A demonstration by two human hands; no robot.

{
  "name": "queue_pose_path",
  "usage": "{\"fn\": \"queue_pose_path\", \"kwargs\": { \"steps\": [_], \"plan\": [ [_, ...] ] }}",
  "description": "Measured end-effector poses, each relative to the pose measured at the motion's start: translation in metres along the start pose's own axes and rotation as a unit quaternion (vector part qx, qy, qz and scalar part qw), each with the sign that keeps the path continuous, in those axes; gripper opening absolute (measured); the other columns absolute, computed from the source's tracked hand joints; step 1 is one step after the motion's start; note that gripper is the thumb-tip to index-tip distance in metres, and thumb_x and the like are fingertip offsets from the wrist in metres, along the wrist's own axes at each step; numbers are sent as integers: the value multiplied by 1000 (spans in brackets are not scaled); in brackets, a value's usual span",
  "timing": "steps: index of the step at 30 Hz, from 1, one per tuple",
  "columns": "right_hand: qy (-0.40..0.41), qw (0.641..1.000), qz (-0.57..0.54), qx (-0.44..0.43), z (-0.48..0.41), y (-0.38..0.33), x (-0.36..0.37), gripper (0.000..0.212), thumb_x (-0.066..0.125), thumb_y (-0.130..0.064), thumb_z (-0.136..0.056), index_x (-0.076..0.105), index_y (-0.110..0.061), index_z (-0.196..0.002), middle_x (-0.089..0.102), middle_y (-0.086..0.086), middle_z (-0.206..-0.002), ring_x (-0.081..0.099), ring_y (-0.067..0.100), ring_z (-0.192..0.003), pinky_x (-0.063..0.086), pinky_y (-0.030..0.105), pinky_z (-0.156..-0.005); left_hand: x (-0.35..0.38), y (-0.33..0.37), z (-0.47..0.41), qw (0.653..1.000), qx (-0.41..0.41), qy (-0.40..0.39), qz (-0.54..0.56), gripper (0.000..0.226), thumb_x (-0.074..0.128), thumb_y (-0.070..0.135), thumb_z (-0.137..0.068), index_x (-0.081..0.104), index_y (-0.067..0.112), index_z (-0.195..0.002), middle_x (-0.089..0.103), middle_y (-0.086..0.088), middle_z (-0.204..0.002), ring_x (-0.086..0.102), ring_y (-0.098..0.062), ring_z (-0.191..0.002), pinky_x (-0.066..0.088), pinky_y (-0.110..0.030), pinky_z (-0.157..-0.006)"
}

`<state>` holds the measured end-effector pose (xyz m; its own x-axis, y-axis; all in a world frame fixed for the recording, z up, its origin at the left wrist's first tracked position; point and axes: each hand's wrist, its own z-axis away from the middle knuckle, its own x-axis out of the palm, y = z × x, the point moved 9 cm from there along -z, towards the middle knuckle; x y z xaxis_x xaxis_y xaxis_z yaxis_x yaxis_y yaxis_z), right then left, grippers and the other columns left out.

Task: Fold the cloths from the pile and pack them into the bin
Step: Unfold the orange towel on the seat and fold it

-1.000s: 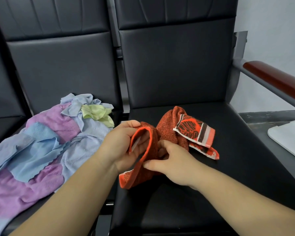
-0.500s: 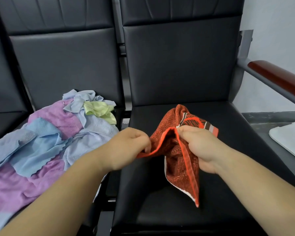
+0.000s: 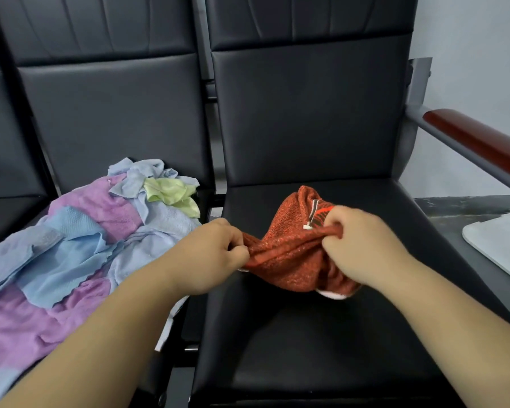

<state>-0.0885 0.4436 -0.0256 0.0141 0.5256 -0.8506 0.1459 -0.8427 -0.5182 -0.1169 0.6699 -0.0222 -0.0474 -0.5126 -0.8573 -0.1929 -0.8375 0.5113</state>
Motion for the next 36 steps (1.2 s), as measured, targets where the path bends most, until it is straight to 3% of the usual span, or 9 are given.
{"fn": "queue_pose_path", "kwargs": {
  "steps": [3,6,12,16,23,27,31,33,36],
  "plan": [
    [53,997,-37,42,-7,15,-20,22,50,-13,-90,65,-29,-91,65,-10,-88,60,17,-85,45,34,-67,-4,-1,2,1000,-18,-8,16,39,63,40,-83,58,5,-69,61,-5,-84,58,-19,-72,52,-42,-73],
    [-7,989,-133,59,-11,17,-7,32,47,-8,-92,71,-29,-98,70,-8,-96,64,17,-91,47,32,-70,3,3,5,999,-18,-48,11,74,66,81,-55,49,10,-65,60,-6,-79,58,-26,-74,50,-44,-70],
    [-43,990,-136,0,-10,8,-2,8,63,-37,-99,69,-36,-95,70,-13,-96,64,7,-92,52,32,-81,3,-8,0,997,-4,-13,-75,53,77,50,-80,42,19,-55,52,8,-93,58,-15,-74,52,-40,-77],
    [13,996,-82,-42,-11,4,-12,21,57,-41,-102,78,-35,-102,68,-11,-101,62,9,-97,51,34,-87,-8,-15,-2,988,1,34,-149,49,58,64,-87,58,23,-60,52,13,-105,53,-15,-99,47,-37,-90],
    [-77,929,-361,-8,-5,-9,-5,12,66,-29,-99,78,-32,-97,78,-7,-94,74,10,-88,54,31,-81,-24,-22,2,954,-130,158,218,44,60,35,-99,44,12,-65,36,6,-46,34,-11,-36,28,-26,-37],
    [-238,945,-221,-42,8,-13,13,15,87,-39,-78,79,-37,-90,79,-10,-90,74,5,-86,56,24,-79,-4,-22,2,864,-185,101,457,43,67,37,-94,42,21,-63,34,1,-54,31,-14,-37,30,-18,-40],
    [-144,986,-63,-53,-3,-6,4,17,76,-30,-85,68,-28,-71,65,-15,-68,59,3,-67,47,29,-66,12,12,2,970,-27,-67,230,38,84,47,-63,56,24,-74,57,9,-64,52,-8,-55,42,-23,-52],
    [-84,982,-166,-24,-7,-6,-4,11,66,-19,-90,68,-17,-79,66,-2,-72,59,10,-69,47,38,-70,24,9,3,996,13,-86,-9,27,83,36,-72,58,27,-76,61,15,-67,56,-3,-63,46,-24,-63],
    [-71,928,-366,7,-3,-9,-10,4,66,-4,-90,70,-6,-91,73,17,-85,70,29,-78,54,48,-77,21,5,0,998,10,-39,41,10,70,20,-90,60,19,-90,63,10,-76,57,-2,-67,48,-24,-65]
  ]
}}
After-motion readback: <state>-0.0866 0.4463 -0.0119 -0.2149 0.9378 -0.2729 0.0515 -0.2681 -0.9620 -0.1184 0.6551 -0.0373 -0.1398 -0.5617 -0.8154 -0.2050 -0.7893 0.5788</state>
